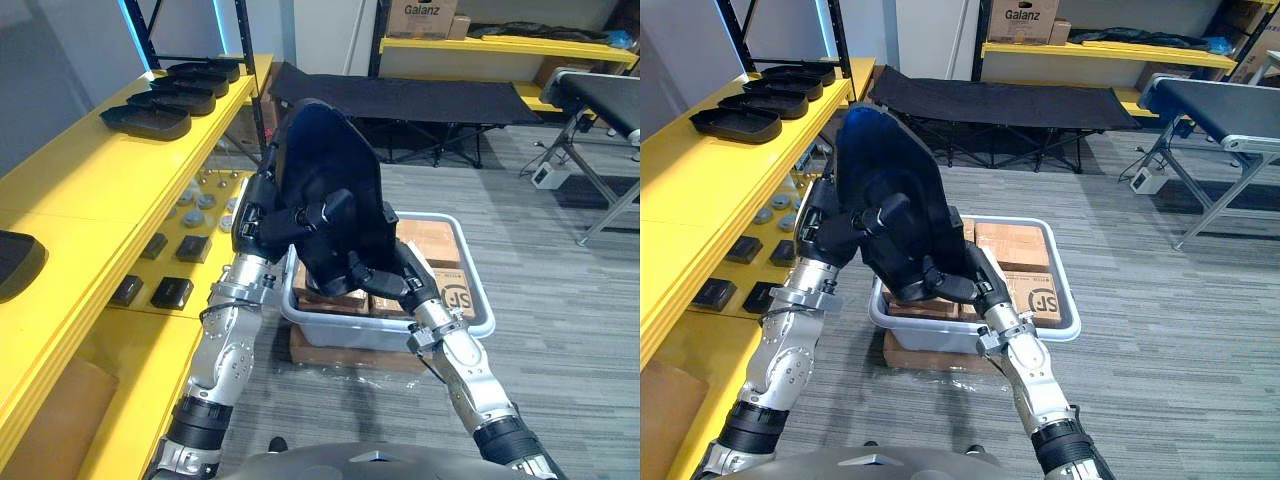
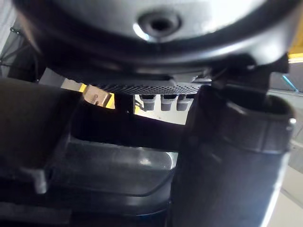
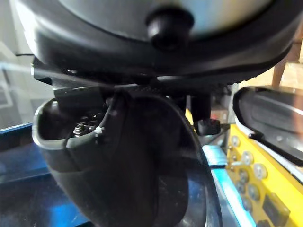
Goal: Walk over and take three plastic housings, then place them on the shelf
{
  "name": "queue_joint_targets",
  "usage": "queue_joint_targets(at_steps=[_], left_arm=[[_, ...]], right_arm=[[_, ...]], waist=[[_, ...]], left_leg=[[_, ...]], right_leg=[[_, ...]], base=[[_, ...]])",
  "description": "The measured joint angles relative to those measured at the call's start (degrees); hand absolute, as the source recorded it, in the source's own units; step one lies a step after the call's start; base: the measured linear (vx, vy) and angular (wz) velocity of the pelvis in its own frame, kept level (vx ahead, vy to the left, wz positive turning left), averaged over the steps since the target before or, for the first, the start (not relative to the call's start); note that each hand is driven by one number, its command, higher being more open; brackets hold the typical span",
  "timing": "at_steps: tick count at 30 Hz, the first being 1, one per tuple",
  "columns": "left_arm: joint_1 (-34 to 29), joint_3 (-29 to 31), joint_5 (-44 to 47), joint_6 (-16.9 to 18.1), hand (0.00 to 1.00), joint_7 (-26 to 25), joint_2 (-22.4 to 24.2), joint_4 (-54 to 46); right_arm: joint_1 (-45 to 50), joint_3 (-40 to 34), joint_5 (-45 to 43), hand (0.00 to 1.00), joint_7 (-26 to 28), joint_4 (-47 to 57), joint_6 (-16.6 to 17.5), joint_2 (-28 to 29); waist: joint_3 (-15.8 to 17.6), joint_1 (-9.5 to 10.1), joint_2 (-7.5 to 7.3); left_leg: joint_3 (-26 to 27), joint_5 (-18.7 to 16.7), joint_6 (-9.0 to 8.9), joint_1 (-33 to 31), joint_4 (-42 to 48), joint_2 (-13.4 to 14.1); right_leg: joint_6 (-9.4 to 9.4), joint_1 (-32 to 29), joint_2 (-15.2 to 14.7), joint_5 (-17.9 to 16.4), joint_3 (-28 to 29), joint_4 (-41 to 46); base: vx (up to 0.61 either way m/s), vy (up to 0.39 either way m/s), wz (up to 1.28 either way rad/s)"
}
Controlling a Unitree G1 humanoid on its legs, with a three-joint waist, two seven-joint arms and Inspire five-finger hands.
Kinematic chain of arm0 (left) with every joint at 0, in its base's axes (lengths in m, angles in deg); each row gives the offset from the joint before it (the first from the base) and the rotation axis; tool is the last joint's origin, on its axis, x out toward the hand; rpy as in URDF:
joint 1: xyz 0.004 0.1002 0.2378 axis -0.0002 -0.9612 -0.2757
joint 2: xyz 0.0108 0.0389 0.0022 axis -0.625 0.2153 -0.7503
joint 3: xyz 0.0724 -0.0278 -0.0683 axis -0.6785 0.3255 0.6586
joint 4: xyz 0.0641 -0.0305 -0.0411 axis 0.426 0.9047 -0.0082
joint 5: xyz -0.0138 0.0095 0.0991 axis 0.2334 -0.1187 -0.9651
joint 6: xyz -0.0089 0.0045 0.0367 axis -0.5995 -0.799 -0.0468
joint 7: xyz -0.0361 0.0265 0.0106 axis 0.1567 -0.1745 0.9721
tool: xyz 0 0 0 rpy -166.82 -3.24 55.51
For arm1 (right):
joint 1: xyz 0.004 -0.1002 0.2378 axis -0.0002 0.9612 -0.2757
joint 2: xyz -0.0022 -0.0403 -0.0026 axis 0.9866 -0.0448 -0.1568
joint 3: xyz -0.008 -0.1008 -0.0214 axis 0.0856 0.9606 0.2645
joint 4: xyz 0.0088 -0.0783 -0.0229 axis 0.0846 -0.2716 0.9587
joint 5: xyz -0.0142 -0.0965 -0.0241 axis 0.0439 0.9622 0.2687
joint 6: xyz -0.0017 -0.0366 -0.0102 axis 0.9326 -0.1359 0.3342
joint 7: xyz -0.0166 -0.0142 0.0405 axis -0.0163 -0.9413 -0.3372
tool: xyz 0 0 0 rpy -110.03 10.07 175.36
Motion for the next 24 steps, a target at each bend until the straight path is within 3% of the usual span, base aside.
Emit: queue_joint_targets(at_steps=[5,11,16,24], left_arm=[[-0.19,1.4,-0.02,0.0,1.0,-0.35,0.32,0.77],[-3.02,5.54,3.99,1.68,1.0,-0.37,1.73,1.51],[-4.06,10.18,4.42,3.01,1.0,0.02,2.4,1.51],[-4.6,11.83,5.69,2.72,1.0,5.32,2.4,2.09]], right_arm=[[-0.1,-1.56,1.56,0.0,-1.54,0.89,0.0,0.61],[-0.19,-10.07,1.49,0.0,-8.39,0.68,-1.21,2.64],[-0.08,-13.61,-2.28,0.0,-10.22,0.68,-1.27,2.64],[-0.07,-13.64,-5.04,0.0,-6.75,0.69,-1.22,2.84]], waist=[[0.0,-0.02,0.0],[0.03,0.12,0.0],[0.04,-0.06,0.04],[0.09,0.06,0.11]], left_leg=[[-0.02,0.0,0.0,-0.02,0.0,0.0],[-0.02,0.0,0.01,-0.02,-0.01,-0.03],[0.15,-0.01,-0.01,0.05,-0.01,0.05],[0.17,-0.04,-0.04,0.02,-0.01,0.04]], right_leg=[[0.0,0.14,0.03,0.0,0.02,0.05],[0.01,0.13,0.03,0.0,0.01,0.11],[0.01,0.14,0.1,0.0,0.19,0.08],[0.01,0.13,0.03,0.0,0.19,0.04]], base=[[0.0,0.0,0.0],[0.0,0.0,0.0],[0.0,0.0,-0.01],[0.0,0.0,0.0]])
